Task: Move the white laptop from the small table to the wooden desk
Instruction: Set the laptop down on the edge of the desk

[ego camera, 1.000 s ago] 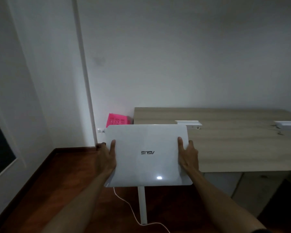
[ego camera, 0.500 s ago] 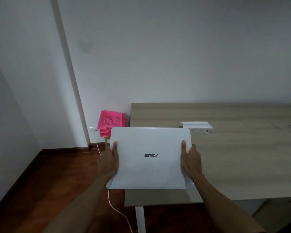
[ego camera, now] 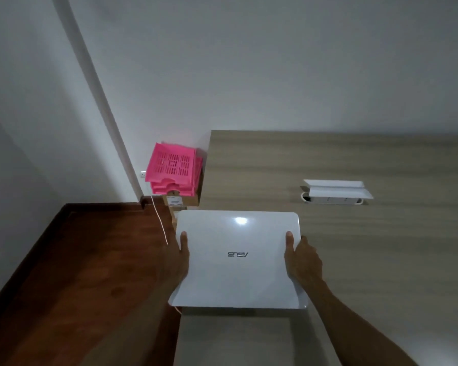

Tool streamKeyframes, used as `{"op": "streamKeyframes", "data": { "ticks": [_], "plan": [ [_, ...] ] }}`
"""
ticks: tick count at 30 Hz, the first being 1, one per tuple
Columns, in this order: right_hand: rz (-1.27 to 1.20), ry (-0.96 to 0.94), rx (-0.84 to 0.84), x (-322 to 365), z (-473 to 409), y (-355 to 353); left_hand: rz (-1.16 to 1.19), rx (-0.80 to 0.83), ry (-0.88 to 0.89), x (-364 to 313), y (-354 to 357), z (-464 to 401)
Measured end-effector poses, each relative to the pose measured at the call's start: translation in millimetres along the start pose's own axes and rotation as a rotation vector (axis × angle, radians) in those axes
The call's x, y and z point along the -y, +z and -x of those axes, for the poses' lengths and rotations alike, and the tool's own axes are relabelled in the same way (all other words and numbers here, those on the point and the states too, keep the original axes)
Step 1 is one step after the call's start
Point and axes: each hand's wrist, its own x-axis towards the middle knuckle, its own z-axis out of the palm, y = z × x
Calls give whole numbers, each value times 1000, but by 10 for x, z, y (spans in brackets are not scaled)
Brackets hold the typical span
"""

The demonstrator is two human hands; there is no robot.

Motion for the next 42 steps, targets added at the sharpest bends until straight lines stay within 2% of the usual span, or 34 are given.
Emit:
{"op": "streamKeyframes", "data": {
  "ticks": [1, 2, 4, 8, 11, 14, 17, 20, 26, 33, 36, 38, 40, 42],
  "plan": [
    [15, 16, 16, -20, -88, 81, -45, 72, 5, 59, 137, -73],
    [29, 34, 34, -49, -165, 173, -72, 77, 14, 107, 227, -145],
    [56, 61, 73, -123, -248, 327, -34, -6, 11, 165, 380, -213],
    [107, 136, 155, -315, -464, 689, -212, 101, 50, 381, 749, -406],
    [152, 172, 194, -403, -562, 874, -168, 254, 51, 734, 1107, -549],
    [179, 184, 221, -446, -659, 982, -230, 179, 221, 986, 1347, -612],
    [232, 155, 234, -441, -766, 1042, -195, 329, 84, 959, 1365, -717],
    [293, 135, 249, -406, -870, 1074, -265, 227, 74, 948, 1417, -769],
    [360, 116, 258, -461, -918, 1135, -259, 223, 106, 919, 1399, -793],
    [374, 105, 255, -507, -948, 1151, -330, 386, 115, 981, 1432, -838],
    [403, 97, 271, -548, -982, 1140, -318, 380, 78, 868, 1376, -841],
    [403, 106, 299, -571, -1013, 1130, -373, 430, 8, 832, 1377, -872],
    [386, 132, 333, -574, -1031, 1120, -354, 522, 34, 876, 1379, -876],
    [352, 173, 359, -564, -1034, 1088, -366, 432, 84, 990, 1432, -883]
  ]
}}
